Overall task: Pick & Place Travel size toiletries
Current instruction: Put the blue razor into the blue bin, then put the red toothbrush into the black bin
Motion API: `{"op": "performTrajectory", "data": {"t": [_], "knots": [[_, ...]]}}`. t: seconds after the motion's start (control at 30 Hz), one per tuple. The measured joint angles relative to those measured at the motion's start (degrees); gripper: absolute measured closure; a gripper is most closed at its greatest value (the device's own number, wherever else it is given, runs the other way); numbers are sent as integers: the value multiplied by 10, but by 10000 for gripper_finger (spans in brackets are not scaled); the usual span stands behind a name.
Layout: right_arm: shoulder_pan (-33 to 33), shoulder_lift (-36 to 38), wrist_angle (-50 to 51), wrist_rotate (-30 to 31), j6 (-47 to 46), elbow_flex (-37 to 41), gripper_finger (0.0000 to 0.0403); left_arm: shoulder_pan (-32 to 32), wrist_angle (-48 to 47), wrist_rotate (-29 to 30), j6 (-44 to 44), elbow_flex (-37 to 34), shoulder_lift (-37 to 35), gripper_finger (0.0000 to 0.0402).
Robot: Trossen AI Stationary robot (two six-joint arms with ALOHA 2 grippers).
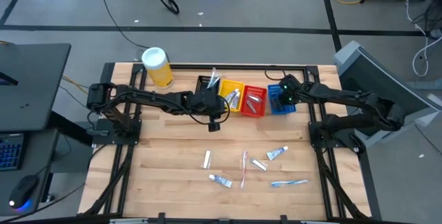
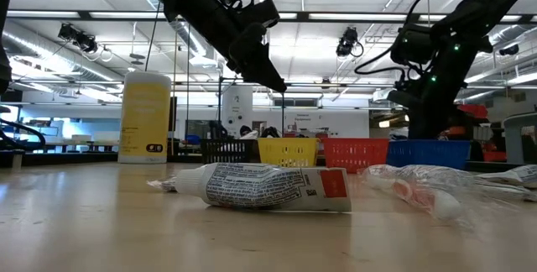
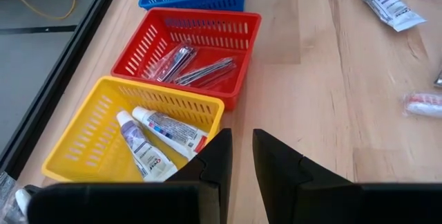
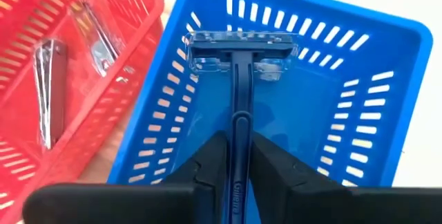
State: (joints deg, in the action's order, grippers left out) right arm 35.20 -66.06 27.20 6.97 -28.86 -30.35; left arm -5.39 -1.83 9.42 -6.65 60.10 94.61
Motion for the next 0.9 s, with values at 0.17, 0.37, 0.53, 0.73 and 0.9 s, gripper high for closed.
{"op": "performTrajectory", "data": {"t": [0.17,0.37,0.53,0.73,0.9], "knots": [[0,0,0,22,7,0,330,0,0,0,0,0,0,334],[0,0,-3,20,33,0,328,0,0,0,0,0,0,334],[-4,0,-26,20,47,0,328,0,0,0,0,0,0,334],[-31,0,-80,18,85,0,327,0,0,0,0,0,0,334],[-71,0,-134,18,110,0,327,0,0,0,0,0,0,334]]}}
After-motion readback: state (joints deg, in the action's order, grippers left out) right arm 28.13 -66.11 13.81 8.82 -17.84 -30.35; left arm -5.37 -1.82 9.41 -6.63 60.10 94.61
